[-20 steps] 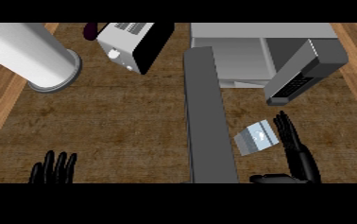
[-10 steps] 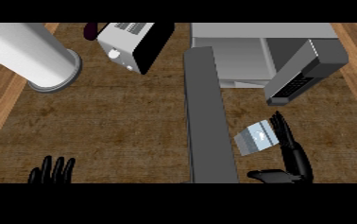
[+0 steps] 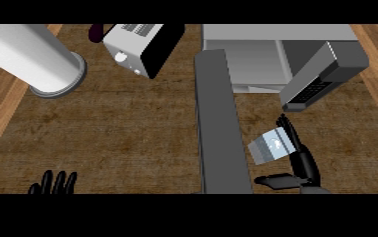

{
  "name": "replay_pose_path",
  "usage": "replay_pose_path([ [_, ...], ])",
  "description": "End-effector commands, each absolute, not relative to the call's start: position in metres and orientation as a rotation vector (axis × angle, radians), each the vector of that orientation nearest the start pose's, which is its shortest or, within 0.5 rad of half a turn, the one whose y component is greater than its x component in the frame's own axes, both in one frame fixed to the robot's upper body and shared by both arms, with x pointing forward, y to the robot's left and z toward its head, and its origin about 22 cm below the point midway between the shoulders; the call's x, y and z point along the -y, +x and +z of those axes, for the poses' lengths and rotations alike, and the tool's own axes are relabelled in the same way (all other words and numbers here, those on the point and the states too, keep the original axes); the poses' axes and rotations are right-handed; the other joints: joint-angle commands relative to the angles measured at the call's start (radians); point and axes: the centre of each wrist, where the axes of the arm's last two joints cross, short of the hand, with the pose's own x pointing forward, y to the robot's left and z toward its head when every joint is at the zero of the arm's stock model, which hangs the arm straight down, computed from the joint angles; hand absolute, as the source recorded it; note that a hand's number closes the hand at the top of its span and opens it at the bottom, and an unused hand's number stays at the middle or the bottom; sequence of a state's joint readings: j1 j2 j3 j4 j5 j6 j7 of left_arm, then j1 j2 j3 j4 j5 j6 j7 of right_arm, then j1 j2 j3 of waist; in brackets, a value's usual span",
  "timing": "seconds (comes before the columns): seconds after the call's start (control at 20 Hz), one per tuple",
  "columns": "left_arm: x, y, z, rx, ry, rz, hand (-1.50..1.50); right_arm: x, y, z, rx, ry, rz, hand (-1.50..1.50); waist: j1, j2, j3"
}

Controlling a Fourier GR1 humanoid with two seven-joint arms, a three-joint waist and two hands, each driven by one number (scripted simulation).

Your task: Pick up the milk, place it into the microwave and close the microwave

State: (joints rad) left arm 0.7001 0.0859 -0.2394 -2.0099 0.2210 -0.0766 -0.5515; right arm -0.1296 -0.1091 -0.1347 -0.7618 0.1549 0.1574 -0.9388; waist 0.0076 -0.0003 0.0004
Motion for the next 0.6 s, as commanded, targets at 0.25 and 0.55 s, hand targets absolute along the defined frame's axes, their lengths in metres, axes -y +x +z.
replay_pose_path([
  [0.25, -0.231, 0.066, 0.019, 1.929, -0.139, 0.208, -1.50, 0.278, 0.234, -0.141, 1.772, 0.074, 0.147, -1.50, 0.002, 0.000, 0.000],
  [0.55, -0.220, 0.070, 0.002, 1.937, -0.151, 0.194, -1.50, 0.262, 0.246, -0.149, 1.840, -0.100, 0.122, 1.50, 0.005, 0.002, 0.001],
])
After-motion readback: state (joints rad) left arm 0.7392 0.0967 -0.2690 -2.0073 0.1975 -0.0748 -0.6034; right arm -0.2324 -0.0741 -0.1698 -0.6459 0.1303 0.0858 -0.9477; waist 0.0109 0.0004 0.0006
